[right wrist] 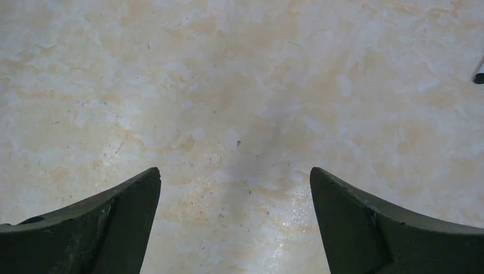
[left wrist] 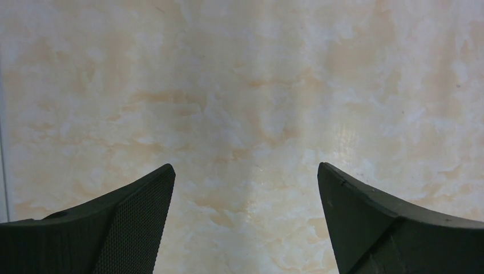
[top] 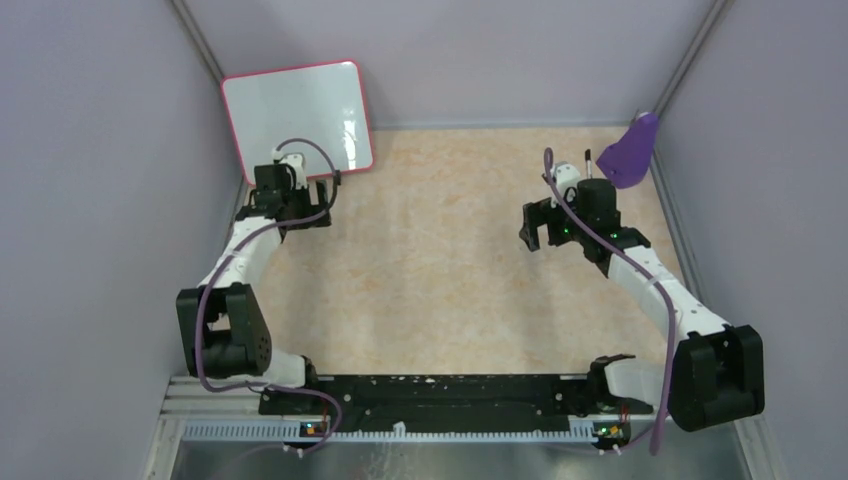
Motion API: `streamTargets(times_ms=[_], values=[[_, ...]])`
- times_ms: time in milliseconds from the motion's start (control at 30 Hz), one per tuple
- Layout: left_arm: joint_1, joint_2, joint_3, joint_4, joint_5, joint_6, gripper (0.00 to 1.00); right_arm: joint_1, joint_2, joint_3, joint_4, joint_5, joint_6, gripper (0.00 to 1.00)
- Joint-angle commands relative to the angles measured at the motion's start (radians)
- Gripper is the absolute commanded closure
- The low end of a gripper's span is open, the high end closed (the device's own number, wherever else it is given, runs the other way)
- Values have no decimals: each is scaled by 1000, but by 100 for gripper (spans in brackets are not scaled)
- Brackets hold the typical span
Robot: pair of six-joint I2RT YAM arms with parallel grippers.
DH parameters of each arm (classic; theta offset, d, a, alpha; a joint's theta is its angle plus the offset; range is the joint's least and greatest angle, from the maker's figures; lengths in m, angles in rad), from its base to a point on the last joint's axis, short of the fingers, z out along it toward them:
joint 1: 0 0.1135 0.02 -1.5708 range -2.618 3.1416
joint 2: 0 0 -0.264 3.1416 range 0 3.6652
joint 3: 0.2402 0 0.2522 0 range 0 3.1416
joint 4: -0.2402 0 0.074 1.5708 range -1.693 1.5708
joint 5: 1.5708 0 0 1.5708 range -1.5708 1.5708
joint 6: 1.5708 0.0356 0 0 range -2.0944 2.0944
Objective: Write a sentence on the whiteboard
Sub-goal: Move the whiteboard to the center of the board.
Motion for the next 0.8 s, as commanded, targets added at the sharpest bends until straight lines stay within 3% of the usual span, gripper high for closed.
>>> streamTargets(times_ms=[0,133,400,767], values=[[1,80,107,105,-134,6,1,-2,-29,-2,41,-16,2,1],[18,223,244,89,-201,44,2,-2,-31,-7,33,-29,-6,1],[110,473,427,109,-144,56,15,-2,-50,-17,33,-68,-9,1],[179,614,488,233,-67,111,29,-2,-53,-22,33,-113,-24,1]])
